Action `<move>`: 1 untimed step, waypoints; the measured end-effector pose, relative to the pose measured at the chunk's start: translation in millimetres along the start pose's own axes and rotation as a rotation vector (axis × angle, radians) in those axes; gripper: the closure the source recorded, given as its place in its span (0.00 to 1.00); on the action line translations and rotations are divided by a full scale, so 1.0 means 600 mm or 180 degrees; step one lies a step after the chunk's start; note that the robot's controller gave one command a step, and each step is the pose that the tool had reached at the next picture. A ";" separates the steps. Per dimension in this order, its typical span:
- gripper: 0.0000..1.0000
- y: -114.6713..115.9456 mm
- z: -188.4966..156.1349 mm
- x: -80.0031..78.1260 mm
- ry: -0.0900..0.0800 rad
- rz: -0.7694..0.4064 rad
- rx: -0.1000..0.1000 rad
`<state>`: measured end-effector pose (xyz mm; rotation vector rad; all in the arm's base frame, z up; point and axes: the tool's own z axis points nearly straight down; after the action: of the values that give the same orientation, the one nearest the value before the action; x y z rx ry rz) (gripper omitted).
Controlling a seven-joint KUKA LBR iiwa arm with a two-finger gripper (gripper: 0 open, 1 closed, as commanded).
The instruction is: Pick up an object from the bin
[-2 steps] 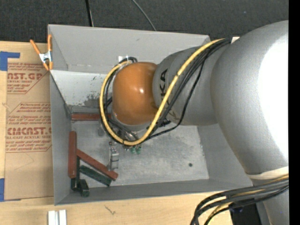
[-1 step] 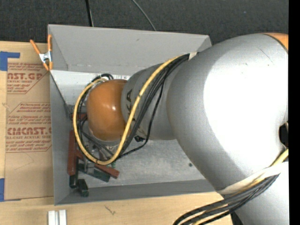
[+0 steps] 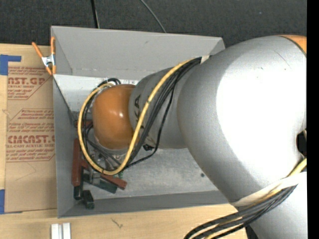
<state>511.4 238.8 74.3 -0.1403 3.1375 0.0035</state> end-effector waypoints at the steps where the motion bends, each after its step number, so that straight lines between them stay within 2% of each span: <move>1: 1.00 -0.002 -0.081 0.000 0.0021 0.0008 0.0008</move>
Offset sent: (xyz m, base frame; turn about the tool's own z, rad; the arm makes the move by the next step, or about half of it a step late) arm 0.0479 -0.0005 0.0530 0.0535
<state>511.5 237.2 122.9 -0.1366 3.1440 -0.0011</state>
